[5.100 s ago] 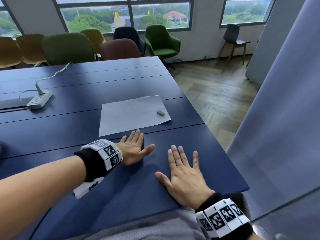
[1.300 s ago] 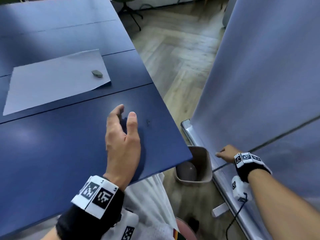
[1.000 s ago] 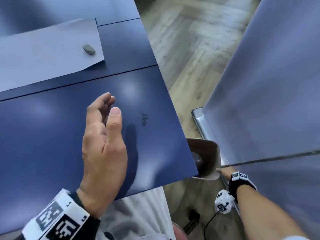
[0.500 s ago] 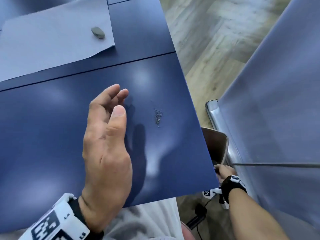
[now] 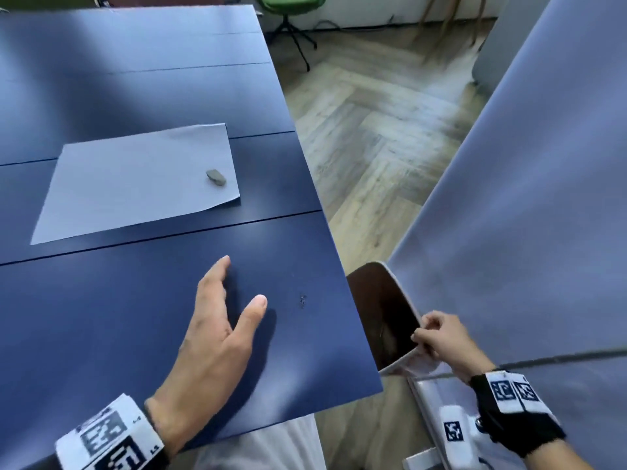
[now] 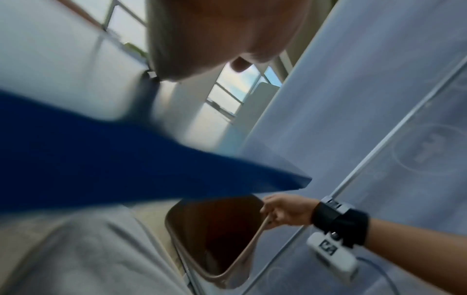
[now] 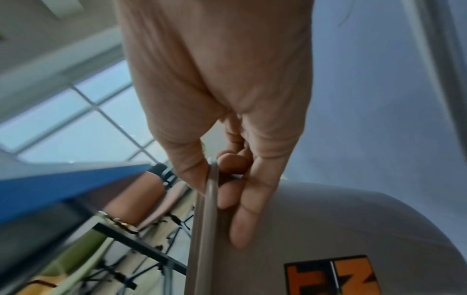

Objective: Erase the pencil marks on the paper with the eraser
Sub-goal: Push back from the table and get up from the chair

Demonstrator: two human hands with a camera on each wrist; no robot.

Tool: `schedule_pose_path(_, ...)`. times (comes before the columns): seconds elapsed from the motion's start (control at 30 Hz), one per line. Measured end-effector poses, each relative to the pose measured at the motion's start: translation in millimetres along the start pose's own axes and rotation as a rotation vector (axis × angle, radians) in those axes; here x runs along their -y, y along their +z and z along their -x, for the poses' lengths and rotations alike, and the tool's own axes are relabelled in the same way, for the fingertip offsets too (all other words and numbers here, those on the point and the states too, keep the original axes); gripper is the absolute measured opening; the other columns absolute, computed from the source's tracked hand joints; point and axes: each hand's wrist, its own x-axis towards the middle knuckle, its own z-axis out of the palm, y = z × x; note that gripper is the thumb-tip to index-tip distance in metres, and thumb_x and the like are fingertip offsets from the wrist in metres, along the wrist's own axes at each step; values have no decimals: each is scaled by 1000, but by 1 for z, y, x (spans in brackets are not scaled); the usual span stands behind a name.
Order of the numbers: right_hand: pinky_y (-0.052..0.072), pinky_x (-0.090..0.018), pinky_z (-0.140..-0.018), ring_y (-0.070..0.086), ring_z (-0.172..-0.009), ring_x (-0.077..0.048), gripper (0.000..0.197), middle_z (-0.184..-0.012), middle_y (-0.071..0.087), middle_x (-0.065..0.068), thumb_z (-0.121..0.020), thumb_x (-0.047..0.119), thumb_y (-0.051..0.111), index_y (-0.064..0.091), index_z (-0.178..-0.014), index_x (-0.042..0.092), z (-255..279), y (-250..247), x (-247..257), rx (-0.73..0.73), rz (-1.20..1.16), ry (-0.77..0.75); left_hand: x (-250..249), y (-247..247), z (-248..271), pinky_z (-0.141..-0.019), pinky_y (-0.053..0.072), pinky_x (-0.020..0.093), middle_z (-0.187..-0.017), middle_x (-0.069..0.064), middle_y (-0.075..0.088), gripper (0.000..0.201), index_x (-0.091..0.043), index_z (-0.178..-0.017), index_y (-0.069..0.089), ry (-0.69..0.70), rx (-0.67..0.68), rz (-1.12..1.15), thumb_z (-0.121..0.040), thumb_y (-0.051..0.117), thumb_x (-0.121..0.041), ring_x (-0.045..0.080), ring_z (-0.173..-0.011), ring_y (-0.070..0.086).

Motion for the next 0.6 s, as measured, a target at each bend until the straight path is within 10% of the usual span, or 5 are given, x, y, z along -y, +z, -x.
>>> schedule_pose_path(0.23, 49, -26, -46, 48, -55, -22, 27, -59, 43, -14, -79, -12, 69, 49, -70, 3, 89, -22, 49, 50, -116, -172, -1, -26, -15, -113, -25, 31, -146, -4, -48, 102, -15, -145, -34, -84, 251, -641, -74, 3, -77, 4, -131, -47)
schedule_pose_path(0.37, 55, -59, -69, 47, -59, -24, 26, -58, 43, -9, -77, -8, 73, 49, -71, -1, 118, -17, 60, 59, -135, -191, -5, 12, -10, -105, -35, 39, -143, 7, -52, 116, -10, -135, -40, 70, 328, -805, -46, -36, -84, 15, -128, -53)
schedule_pose_path(0.6, 51, -70, -71, 43, -53, -17, 27, -50, 44, 3, -73, -5, 78, 53, -71, 4, 138, -20, 72, 52, -150, -209, -45, 100, -4, -100, -39, 44, -149, 15, -42, 121, -6, -141, -31, 112, 494, -736, -44, -38, -78, 26, -132, -47)
